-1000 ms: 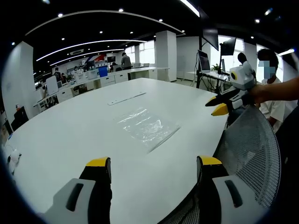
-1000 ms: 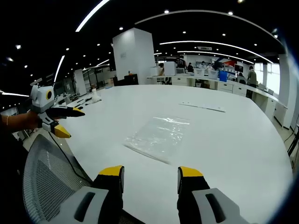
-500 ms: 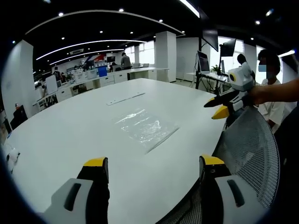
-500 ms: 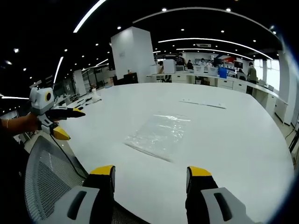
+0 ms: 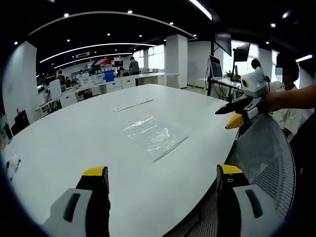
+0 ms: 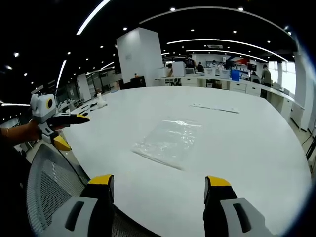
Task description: Open the resealable bag by pulling the two sides of the seal apart until the entire bag opening is separated and visibly accessible.
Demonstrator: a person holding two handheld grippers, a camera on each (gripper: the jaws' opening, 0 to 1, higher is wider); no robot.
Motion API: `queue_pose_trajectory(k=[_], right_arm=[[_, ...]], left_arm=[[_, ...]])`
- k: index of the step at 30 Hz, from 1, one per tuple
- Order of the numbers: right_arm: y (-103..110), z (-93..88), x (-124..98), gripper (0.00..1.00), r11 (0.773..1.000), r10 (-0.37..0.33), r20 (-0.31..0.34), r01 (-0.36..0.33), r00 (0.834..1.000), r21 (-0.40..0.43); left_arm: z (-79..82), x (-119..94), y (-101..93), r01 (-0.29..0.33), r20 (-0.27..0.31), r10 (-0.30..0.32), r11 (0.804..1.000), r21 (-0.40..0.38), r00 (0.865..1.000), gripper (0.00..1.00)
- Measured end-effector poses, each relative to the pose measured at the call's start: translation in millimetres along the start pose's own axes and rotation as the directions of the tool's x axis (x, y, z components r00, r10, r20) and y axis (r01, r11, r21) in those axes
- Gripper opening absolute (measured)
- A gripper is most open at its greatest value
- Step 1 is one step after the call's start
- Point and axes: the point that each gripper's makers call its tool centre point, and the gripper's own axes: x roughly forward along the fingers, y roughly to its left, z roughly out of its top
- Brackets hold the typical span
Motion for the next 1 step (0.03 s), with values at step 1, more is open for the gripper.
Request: queue_pose_trajectory(k=[1], right_arm=[[0.5,0.0,-0.1,0.76,1.000,0.000,-0.002,0.000,1.000,0.000]], left_arm=[[-0.1,0.3,-1.0,0.002,0.000,-0.002,1.000,-0.004,1.000,0.89]])
